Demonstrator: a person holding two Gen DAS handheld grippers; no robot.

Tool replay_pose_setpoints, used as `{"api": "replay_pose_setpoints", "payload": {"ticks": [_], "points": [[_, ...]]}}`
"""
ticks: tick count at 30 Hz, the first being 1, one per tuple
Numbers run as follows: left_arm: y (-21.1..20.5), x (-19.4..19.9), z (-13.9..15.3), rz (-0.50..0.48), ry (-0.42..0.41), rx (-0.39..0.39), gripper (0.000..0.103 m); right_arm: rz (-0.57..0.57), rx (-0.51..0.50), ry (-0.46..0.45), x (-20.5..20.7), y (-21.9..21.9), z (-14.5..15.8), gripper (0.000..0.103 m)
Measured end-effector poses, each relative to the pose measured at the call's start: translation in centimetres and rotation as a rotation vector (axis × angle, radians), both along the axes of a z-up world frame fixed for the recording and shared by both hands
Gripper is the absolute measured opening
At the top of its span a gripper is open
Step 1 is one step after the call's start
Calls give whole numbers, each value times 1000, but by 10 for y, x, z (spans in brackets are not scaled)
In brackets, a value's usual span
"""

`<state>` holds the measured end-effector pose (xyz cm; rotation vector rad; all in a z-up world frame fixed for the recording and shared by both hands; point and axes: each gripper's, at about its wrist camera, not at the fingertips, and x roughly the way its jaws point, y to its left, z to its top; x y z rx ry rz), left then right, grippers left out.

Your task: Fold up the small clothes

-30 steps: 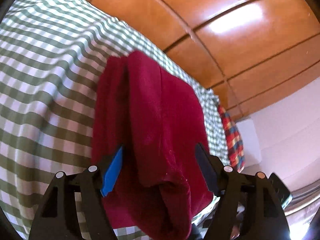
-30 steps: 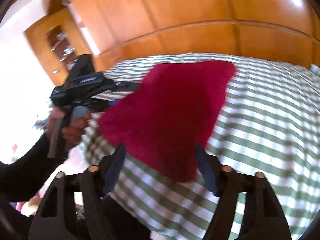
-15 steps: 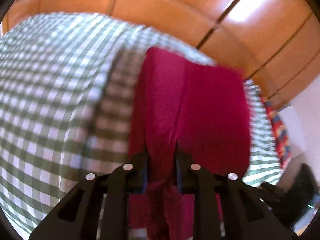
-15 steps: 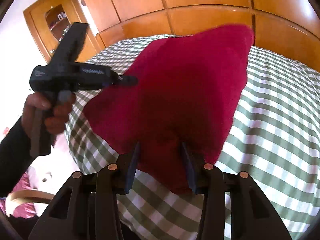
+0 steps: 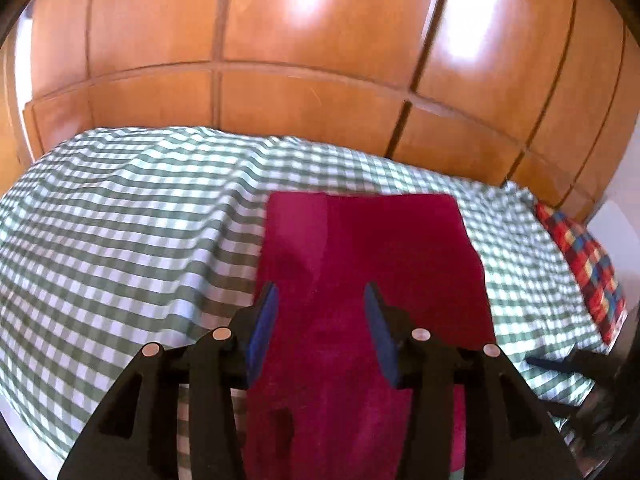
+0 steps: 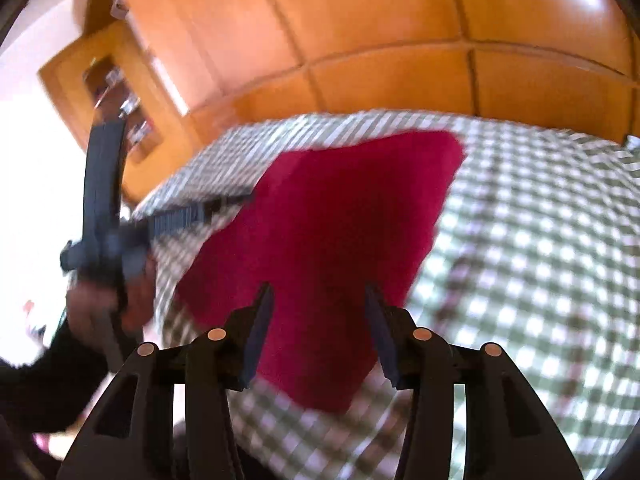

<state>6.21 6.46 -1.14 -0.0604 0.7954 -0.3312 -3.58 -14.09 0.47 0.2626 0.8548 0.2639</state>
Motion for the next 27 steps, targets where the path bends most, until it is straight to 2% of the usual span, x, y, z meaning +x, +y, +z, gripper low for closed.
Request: {"api": "replay_pose_setpoints", "payload": {"ticks": [6,10,13,15,16,21,23,25,26,27], "points": [[-15,2,-28,-15,34,52,43,-122,68,7,64,-15,0,47],[-16,2,-37,-23,35,61,43,-161,32,47,112,-13,-18,47],[-15,2,-42,-29,34,70,43,-203,-23,119,139,-14,-45,47],[-15,2,-46,-33,34,72,43,-204,-56,160,148,-10,-66,47],[-15,2,-47,-33,32,75,43,-202,-66,146,148,-9,-74,47],[-16,-1,-49,-36,17,86,43,-185,-73,107,142,-9,-71,49],[-15,-2,-47,-29,14,82,43,-180,-54,94,141,-13,-67,56],[-13,-4,-43,-20,7,74,43,-186,-13,69,133,-17,-55,83],[-11,-6,-41,-14,1,73,44,-202,-6,52,129,-20,-50,85],[-8,-7,-40,-1,-7,75,52,-212,7,34,123,-24,-46,86]]}}
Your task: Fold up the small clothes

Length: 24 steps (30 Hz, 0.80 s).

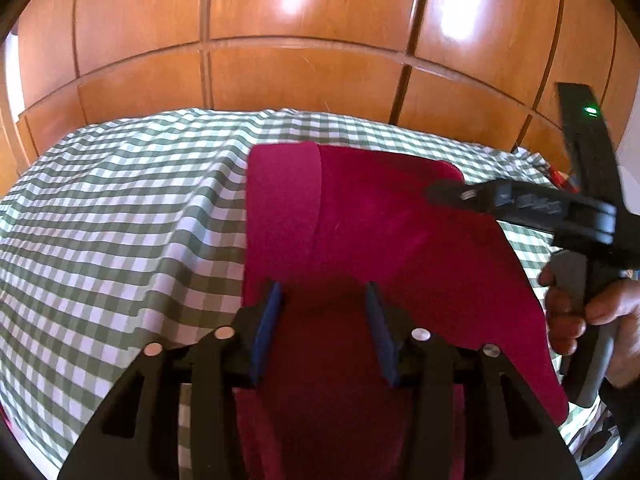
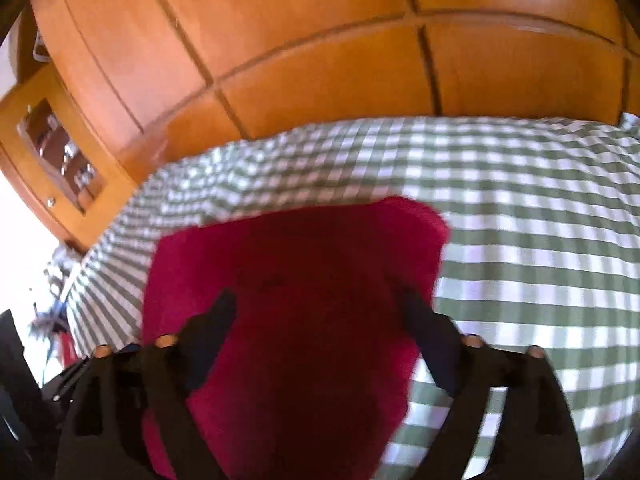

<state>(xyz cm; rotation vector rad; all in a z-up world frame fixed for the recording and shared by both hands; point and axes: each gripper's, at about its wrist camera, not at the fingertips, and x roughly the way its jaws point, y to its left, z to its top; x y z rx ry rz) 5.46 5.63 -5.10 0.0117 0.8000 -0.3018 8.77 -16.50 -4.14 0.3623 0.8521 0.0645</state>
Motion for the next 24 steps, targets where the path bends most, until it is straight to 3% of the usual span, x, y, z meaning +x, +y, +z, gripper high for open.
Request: {"api": "replay_pose_setpoints", "payload": {"ticks": [6,12,15,17,20,21,22,24], "points": [[31,-3,-1,57,23,-58,65,-5,231,26,-33,-35,-13,90],[46,3,-25,2,131,-158,70,16,525,80,-41,-56,-51,90],[56,10,-40,-20,173,-241,73,87,572,87,-29,-45,-55,91],[63,14,-47,-28,204,-313,72,115,547,100,-20,-35,-57,91],[65,13,-52,-69,199,-358,60,143,491,116,-12,-21,-61,78],[64,13,-53,-81,202,-373,53,147,472,118,-11,-18,-61,68],[64,12,-53,-86,200,-381,51,148,467,120,-12,-17,-60,57],[59,8,-48,-105,178,-366,44,149,446,97,-20,-15,-50,46]]}}
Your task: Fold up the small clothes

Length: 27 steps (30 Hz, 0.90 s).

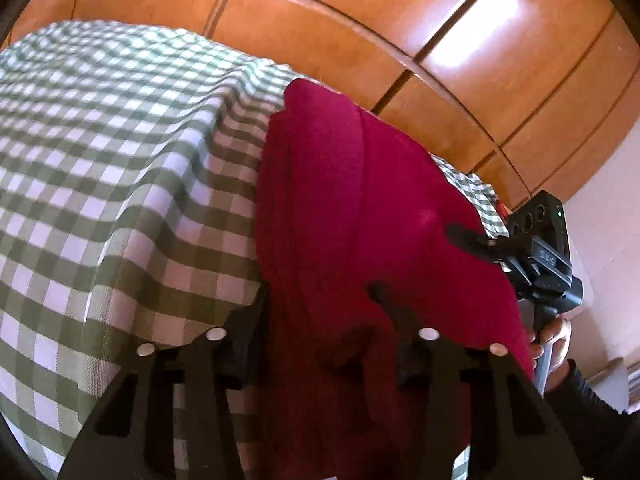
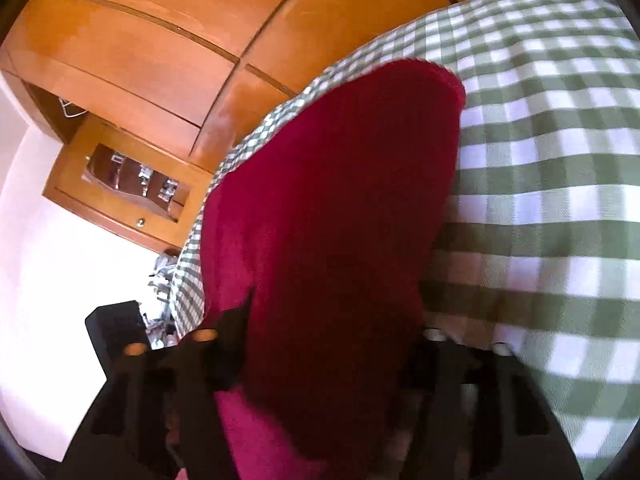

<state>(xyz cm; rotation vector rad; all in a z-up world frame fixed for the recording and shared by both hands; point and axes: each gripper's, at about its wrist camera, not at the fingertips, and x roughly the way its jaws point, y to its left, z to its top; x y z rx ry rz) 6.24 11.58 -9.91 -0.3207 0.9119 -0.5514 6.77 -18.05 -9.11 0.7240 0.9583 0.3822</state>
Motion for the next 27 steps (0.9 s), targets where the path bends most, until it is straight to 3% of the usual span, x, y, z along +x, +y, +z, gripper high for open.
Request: {"api": "replay_pose_setpoints", "payload": {"ticks": [3,8,13,14,15,19,23,24,26,27], "points": [[-9,-1,12,-31,-19,2,39,-10,-50,-69,-17,2,24,42],[-55,11,37,-128,-60,5,37,-123,-92,-150,-46,-42,61,41],[-157,32,73,-280,-158,46,34,-314,-168,-228,-84,-116,104,41],[-186,37,82,-329,-184,52,26,-351,-181,-236,-91,-131,110,41],[-203,40,87,-362,-196,56,25,-403,-200,-238,-101,-150,115,41],[-298,52,90,-477,-207,144,25,-551,-223,-166,-122,-212,99,41],[-377,60,50,-546,-124,279,27,-685,-255,0,-140,-261,51,41],[-388,59,41,-560,-114,300,32,-703,-271,36,-145,-264,41,41],[-405,47,33,-550,-191,371,45,-739,-268,48,-153,-266,25,42],[-409,46,32,-546,-209,387,46,-762,-263,41,-155,-265,21,43]]}}
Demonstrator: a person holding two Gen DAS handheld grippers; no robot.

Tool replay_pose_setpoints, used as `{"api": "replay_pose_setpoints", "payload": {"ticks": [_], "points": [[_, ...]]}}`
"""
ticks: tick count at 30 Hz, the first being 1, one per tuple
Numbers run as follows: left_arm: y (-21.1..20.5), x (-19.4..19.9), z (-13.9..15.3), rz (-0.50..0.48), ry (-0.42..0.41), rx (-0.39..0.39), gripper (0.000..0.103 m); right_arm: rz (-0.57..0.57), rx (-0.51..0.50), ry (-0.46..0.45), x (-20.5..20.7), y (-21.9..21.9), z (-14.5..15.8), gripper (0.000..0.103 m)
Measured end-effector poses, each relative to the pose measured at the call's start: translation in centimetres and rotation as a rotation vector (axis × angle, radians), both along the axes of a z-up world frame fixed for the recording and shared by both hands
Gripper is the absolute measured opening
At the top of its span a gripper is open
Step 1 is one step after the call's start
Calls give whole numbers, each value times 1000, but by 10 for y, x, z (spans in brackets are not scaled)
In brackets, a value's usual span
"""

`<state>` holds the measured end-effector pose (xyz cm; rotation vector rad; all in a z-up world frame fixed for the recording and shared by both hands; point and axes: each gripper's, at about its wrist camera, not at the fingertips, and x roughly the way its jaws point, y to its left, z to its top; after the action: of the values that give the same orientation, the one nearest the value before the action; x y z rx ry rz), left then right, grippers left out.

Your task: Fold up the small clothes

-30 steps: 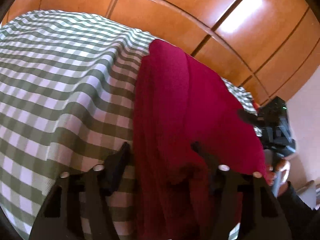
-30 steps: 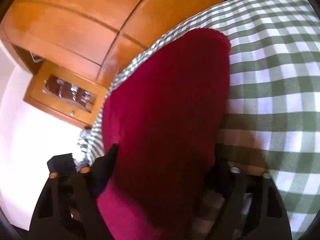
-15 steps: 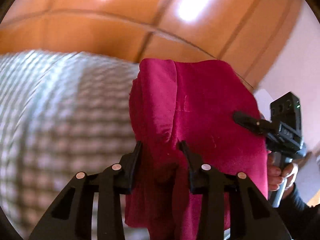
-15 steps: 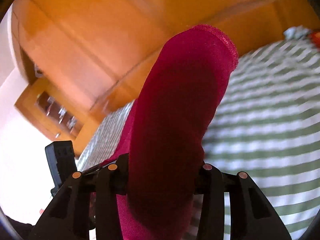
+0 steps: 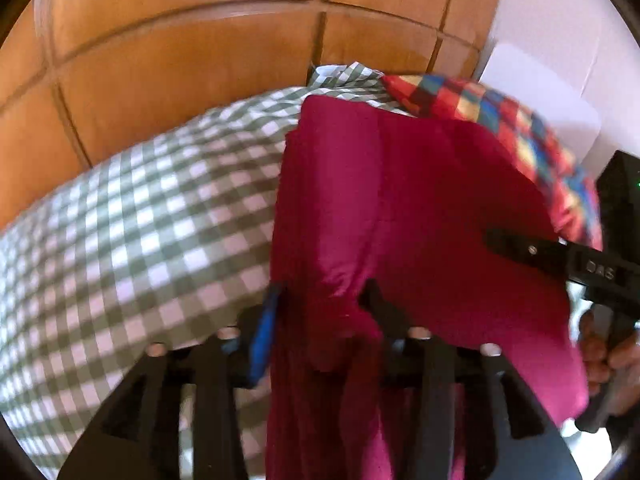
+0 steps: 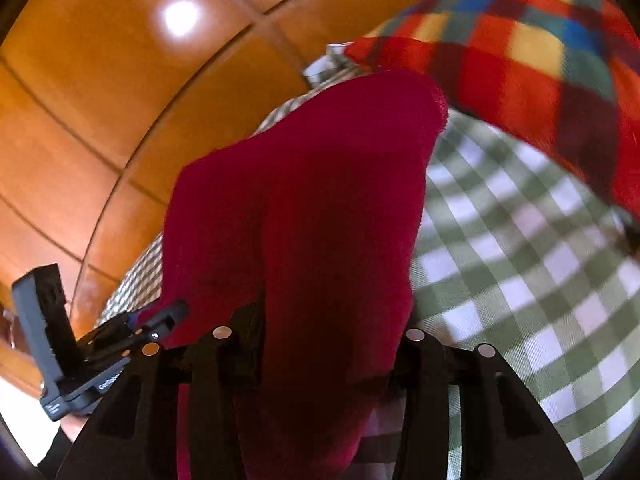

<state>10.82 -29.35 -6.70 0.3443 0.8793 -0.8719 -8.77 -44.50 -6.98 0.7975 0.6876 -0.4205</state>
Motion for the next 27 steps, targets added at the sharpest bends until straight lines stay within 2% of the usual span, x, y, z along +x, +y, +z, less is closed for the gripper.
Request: {"api": "replay_pose_setpoints", "payload": {"ticks": [2,3,5,6,7,11,14,15,16,18,19,21,22,24,27], "points": [[-2,4,0,23,22,-16,47,-10,-26,18,3,6,4,45],[0,4,1,31,42,-27,49,-8,-42,34,7,10,6,49],[14,11,3,67,77,-53,56,-6,-84,66,8,8,12,62],[21,12,6,84,90,-71,57,-13,-111,84,9,7,14,73],[26,12,4,98,92,-83,58,-25,-148,94,6,9,21,77],[59,-8,21,164,23,-141,59,-66,-297,70,-12,28,61,77],[74,-23,26,195,-25,-147,59,-4,-394,41,-22,58,82,77],[78,-27,26,209,-36,-146,59,25,-415,42,-21,69,84,74],[82,-29,25,222,-44,-140,59,68,-430,43,-18,85,83,67],[80,-29,13,260,-59,-66,59,127,-421,59,-13,104,72,61],[78,-27,8,278,-66,-32,59,160,-410,86,-8,112,60,59],[66,-21,-8,304,-73,64,56,150,-461,165,-1,122,37,59],[65,-17,-12,312,-52,55,56,131,-479,188,1,123,27,59],[67,-14,-11,326,-15,23,54,111,-513,197,3,126,26,59],[75,-19,-1,337,-21,-17,54,101,-535,218,8,127,31,59]]}}
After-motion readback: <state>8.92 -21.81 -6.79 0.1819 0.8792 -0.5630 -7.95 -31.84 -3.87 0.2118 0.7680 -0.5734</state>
